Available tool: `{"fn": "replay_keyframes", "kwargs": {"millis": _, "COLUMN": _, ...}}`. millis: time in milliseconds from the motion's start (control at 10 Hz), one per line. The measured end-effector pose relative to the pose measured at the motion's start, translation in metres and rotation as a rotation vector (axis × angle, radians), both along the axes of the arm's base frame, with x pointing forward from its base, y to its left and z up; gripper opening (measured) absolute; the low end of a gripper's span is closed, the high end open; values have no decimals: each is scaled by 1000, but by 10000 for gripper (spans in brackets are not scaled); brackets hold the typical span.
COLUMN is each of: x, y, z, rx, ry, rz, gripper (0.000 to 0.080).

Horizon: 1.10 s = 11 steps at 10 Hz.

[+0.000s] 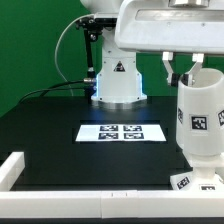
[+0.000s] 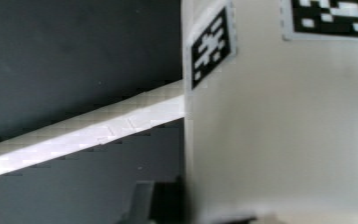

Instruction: Assemble lamp

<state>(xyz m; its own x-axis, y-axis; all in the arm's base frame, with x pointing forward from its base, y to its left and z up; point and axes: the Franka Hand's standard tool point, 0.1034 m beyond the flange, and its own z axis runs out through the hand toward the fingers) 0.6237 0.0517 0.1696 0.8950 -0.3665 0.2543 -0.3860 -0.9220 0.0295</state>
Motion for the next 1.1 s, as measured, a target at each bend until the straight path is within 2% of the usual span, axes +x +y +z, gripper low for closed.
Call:
{"fn": "replay_keyframes", "kwargs": {"millis": 100, "x": 0, "y": 0, "z": 0, "rx": 0, "ry": 0, "rz": 0, "gripper": 161}}
{"fn": "replay_keyframes", "kwargs": {"millis": 200, "x": 0, "y": 0, "z": 0, "rx": 0, "ry": 1, "rz": 0, "gripper": 295}}
{"fn": "replay_keyframes", "kwargs": {"millis": 300, "x": 0, "y": 0, "z": -1, "rx": 0, "ry": 1, "rz": 0, "gripper": 477}}
{"fn": "replay_keyframes", "kwargs": {"millis": 400, "x": 0, "y": 0, "z": -1, "rx": 0, "ry": 1, "rz": 0, "gripper": 610}}
{"fn": "replay_keyframes", "kwargs": {"millis": 500, "x": 0, "y": 0, "z": -1, "rx": 0, "ry": 2, "rz": 0, "gripper": 610}}
{"fn": "replay_keyframes", "kwargs": {"millis": 600, "x": 0, "y": -1, "z": -1, "rx": 1, "ry": 2, "rz": 4, "gripper": 681}}
{"fn": "replay_keyframes", "kwargs": {"millis": 700, "x": 0, "y": -10, "z": 8, "rx": 30, "ry": 7, "rz": 41, "gripper": 694}}
{"fn": "replay_keyframes", "kwargs": {"millis": 900, "x": -5, "y": -30, "z": 10, "rx": 53, "ry": 11, "rz": 62, "gripper": 698}}
{"fn": "replay_keyframes", "kwargs": {"millis": 1100, "x": -5, "y": -29, "z": 9, "rx": 55, "ry": 17, "rz": 61, "gripper": 699}}
